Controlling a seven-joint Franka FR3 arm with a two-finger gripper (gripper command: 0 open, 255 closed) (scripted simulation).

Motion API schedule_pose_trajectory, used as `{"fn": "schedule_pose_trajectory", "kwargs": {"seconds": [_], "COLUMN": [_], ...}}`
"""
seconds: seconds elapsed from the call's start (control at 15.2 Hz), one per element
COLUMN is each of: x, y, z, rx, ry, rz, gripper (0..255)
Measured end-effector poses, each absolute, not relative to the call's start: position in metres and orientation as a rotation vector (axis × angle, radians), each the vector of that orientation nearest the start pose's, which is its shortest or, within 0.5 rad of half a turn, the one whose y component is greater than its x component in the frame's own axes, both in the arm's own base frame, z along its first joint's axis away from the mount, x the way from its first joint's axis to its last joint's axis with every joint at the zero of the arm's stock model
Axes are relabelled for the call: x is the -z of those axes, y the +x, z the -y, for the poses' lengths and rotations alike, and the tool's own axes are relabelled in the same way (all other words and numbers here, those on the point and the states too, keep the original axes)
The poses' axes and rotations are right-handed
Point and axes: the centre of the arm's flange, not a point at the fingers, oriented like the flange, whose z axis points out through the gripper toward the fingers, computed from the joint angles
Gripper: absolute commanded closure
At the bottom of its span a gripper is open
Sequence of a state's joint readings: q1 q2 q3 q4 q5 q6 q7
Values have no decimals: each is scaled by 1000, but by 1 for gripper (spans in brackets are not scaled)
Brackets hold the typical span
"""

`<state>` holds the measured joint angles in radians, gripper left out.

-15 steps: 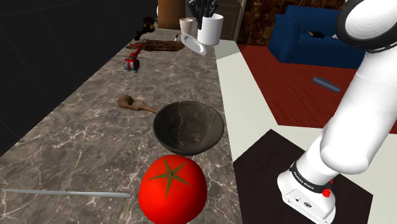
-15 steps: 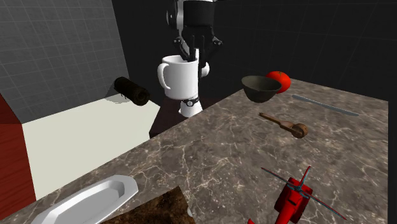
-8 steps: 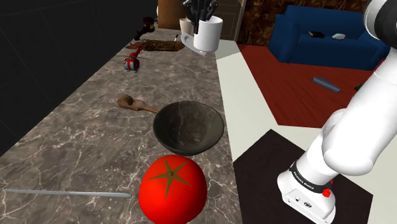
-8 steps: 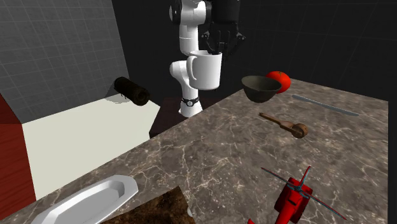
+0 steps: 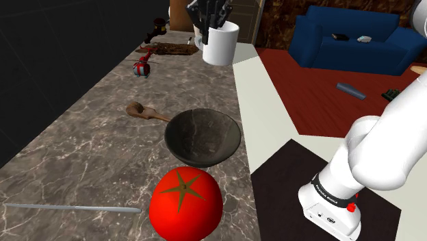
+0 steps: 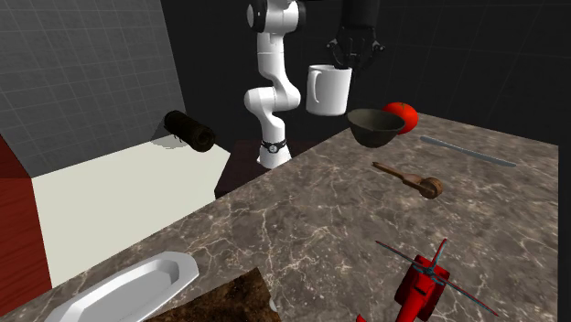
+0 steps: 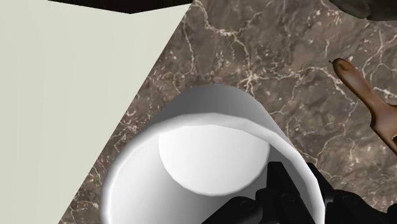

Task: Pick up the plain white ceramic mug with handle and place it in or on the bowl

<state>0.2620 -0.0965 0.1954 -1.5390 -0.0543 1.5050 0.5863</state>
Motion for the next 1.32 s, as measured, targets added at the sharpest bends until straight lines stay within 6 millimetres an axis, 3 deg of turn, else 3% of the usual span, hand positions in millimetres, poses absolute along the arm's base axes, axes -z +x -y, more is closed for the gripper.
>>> {"fn": "schedule_pose_trajectory", "kwargs": {"seconds": [1.06,1.32], "x": [-695,-686], "y": [328,315], "z": [-391,-406], "rx": [141,141], "ry": [-3165,-3165], "rz": [-211,-214], "gripper": [255,255]}}
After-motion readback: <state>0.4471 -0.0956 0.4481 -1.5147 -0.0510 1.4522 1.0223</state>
